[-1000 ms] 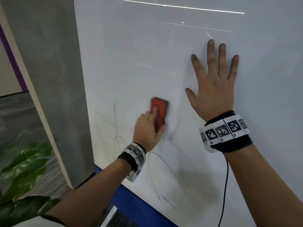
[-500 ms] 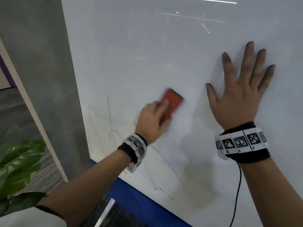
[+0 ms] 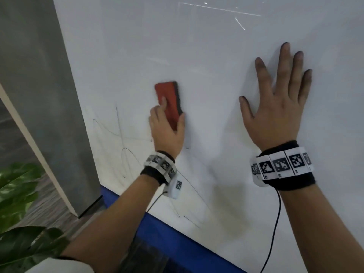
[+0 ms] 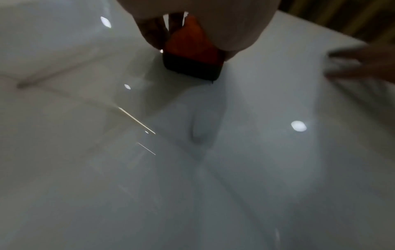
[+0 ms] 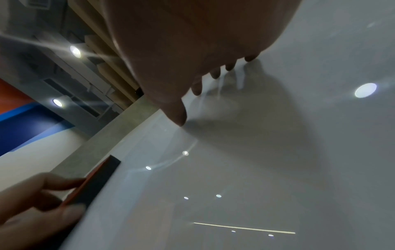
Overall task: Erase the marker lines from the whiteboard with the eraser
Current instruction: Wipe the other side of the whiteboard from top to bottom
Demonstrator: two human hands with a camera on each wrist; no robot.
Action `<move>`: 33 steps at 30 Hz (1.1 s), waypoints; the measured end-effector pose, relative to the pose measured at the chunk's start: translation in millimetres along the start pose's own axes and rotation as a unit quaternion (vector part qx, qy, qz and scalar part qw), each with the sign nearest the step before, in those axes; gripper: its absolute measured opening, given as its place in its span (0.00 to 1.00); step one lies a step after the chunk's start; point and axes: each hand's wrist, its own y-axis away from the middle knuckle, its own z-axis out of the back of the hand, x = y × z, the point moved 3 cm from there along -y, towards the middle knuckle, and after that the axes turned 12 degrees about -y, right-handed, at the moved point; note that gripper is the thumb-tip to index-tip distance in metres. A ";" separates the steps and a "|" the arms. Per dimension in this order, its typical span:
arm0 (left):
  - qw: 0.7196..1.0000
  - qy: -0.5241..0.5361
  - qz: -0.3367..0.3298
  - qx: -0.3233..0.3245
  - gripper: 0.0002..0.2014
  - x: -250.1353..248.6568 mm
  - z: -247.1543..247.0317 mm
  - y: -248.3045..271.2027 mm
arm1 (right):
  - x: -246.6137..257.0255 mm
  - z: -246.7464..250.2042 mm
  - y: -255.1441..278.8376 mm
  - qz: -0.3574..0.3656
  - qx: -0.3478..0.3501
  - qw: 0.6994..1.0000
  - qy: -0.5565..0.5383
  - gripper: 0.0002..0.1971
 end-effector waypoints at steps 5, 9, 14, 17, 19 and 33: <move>0.960 -0.053 -0.235 0.141 0.28 -11.2 -20.2 104.4 | -0.6 -2.4 6.5 -0.003 0.016 1.000 0.002 0.35; 0.958 -0.063 -0.248 0.131 0.29 6.4 -12.7 79.1 | -7.8 -1.2 9.6 0.013 0.029 0.999 0.008 0.34; 0.990 0.058 0.115 0.057 0.33 26.6 -8.0 56.6 | -8.4 -0.5 15.2 0.011 0.041 0.999 0.007 0.36; 0.967 0.101 0.226 0.060 0.33 11.0 -17.1 81.7 | -10.2 -0.6 21.8 0.019 0.052 0.998 0.012 0.37; 0.958 0.111 0.238 0.112 0.33 -1.6 -28.2 121.8 | -12.1 -2.1 31.0 0.020 0.054 0.998 0.009 0.37; 0.950 0.177 0.242 0.083 0.26 -70.4 -12.6 99.4 | -41.2 -0.2 92.8 -0.004 0.072 0.997 -0.009 0.37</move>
